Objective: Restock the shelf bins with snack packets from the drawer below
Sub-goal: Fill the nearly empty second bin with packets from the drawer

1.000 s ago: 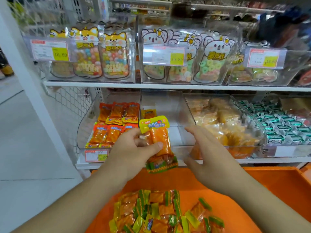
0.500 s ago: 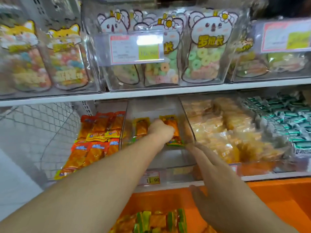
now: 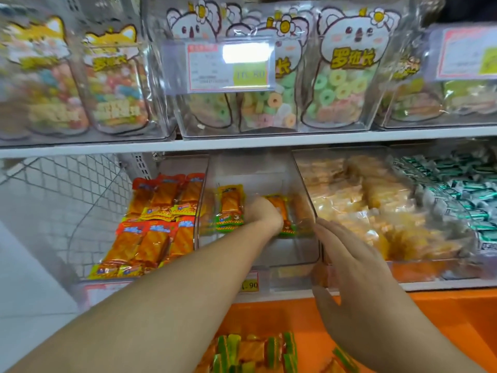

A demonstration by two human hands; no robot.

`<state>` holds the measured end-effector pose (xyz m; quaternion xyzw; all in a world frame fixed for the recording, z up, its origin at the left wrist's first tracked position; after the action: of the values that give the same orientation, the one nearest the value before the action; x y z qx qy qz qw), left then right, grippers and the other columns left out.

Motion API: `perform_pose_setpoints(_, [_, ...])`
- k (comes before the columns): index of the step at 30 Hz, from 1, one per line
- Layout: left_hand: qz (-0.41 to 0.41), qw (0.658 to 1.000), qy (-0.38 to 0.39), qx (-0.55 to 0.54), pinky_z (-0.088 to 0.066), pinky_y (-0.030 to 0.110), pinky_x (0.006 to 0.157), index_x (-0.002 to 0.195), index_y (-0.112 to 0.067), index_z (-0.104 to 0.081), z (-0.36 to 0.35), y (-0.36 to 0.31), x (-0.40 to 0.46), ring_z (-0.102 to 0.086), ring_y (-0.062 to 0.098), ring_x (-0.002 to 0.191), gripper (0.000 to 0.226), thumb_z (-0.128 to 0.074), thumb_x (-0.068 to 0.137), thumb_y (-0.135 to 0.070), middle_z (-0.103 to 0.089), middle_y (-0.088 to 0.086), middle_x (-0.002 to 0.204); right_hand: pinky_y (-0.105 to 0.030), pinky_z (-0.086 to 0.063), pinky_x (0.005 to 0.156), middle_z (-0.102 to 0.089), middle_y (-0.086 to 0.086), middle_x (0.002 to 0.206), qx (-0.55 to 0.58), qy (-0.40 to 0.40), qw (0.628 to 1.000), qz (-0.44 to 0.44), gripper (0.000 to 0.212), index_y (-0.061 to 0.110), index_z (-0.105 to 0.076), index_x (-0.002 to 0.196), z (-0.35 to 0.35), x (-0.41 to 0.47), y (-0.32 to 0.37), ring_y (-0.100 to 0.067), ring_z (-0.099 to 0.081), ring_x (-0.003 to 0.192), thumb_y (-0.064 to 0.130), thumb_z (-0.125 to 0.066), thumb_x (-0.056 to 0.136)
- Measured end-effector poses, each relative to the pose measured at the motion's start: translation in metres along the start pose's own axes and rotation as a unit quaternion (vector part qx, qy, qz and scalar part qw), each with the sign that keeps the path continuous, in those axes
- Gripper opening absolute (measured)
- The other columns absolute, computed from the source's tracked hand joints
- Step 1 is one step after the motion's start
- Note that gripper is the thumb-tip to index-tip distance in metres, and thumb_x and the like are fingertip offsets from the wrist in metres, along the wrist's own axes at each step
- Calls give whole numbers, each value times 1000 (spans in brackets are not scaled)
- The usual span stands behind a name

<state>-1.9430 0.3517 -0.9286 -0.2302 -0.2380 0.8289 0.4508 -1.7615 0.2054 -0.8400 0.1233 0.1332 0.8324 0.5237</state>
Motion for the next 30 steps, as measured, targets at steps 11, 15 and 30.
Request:
perform_pose_setpoints(11, [-113, 974, 122, 157, -49, 30, 80, 121, -10, -59, -13, -14, -19, -65, 27, 102, 59, -88, 76, -35, -62, 5, 104, -24, -3, 128, 7, 28, 165, 19, 0, 1000, 2, 88, 39, 1, 162, 0, -3, 1, 1, 10, 154, 28, -59, 98])
perform_pose_setpoints(15, [-112, 962, 47, 246, -54, 34, 93, 132, -10, -55, -13, -12, -13, -64, 28, 118, 63, -84, 79, -29, -64, 11, 126, -28, -12, 129, 3, 27, 166, 27, -8, 1000, 9, 88, 39, -4, 161, -1, -2, 1, 1, 4, 155, 26, -60, 96])
perform_pose_setpoints(30, [-147, 979, -12, 141, -54, 38, 90, 130, -11, -54, -1, -17, 10, -66, 32, 114, 74, -92, 72, -35, -67, 11, 123, -33, -9, 130, 2, 25, 168, 21, -13, 1000, 12, 85, 38, -4, 162, -1, -2, -2, -1, 7, 156, 25, -57, 97])
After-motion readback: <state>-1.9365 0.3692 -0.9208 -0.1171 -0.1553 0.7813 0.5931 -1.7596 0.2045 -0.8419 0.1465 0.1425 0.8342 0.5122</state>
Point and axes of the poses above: each hand's wrist, its own x-axis towards the middle knuckle, its own z-axis out of the back of the hand, y = z × x, the point moved 10 cm from there along x, towards the middle knuckle
